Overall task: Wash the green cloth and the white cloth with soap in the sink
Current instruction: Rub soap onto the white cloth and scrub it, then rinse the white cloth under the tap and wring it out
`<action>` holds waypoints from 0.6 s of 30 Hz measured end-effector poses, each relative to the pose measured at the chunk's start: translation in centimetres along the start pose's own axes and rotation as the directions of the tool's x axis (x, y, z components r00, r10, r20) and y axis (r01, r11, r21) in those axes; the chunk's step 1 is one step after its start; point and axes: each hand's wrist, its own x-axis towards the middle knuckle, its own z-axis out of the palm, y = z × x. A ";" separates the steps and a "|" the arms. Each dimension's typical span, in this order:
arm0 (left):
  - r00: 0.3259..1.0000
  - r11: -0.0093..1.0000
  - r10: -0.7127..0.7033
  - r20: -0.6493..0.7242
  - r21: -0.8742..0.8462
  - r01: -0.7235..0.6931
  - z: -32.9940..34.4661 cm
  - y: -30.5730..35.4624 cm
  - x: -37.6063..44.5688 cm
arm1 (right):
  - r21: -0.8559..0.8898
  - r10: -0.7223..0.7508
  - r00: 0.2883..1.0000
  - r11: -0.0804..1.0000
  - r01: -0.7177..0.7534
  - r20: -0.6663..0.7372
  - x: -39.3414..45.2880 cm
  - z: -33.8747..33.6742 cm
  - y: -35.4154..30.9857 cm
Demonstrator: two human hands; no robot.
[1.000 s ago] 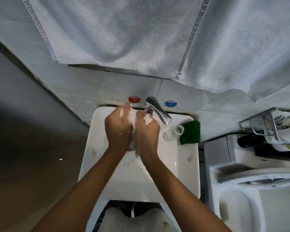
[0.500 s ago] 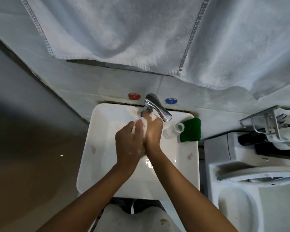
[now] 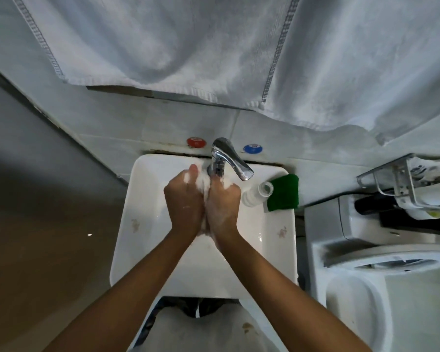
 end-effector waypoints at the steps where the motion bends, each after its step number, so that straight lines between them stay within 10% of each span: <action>1: 1.000 1.000 -0.010 0.002 0.016 0.010 0.1 0.2 -0.9 | 0.006 -0.001 1.000 1.000 0.001 0.006 0.5 -0.2 0.1; 9: 0.993 0.996 -0.090 0.078 0.019 0.089 -0.2 -2.1 0.8 | -0.210 0.108 0.990 0.974 -0.086 0.095 0.9 -0.9 1.9; 18: 0.961 0.999 -0.010 0.277 -0.037 0.021 -1.2 -5.3 0.1 | -0.144 -0.086 0.995 0.985 0.093 0.054 3.2 -4.4 1.6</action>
